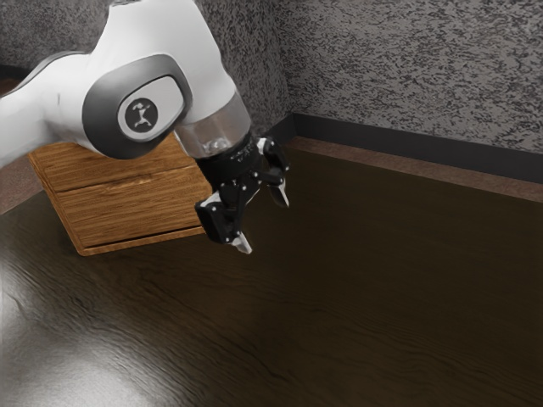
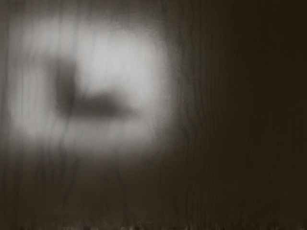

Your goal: Pull the drawer handle with one arm to open the drawer

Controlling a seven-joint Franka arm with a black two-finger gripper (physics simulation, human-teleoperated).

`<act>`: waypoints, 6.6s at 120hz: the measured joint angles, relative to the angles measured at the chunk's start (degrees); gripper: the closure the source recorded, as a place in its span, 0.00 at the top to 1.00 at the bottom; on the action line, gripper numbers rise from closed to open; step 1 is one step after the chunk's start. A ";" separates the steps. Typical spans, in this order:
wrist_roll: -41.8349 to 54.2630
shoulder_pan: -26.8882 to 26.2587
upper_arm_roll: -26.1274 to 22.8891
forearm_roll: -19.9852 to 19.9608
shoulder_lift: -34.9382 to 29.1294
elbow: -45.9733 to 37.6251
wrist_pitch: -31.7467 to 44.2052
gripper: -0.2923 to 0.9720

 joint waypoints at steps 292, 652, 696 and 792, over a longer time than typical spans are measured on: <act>1.65 29.89 4.25 7.76 3.98 -1.87 32.12 0.61; -7.77 28.27 2.59 7.74 -31.91 -37.72 31.73 0.41; -9.58 27.28 2.56 7.80 -37.89 -42.44 31.58 0.41; -5.41 -8.44 -1.36 9.15 -17.12 6.35 0.29 0.75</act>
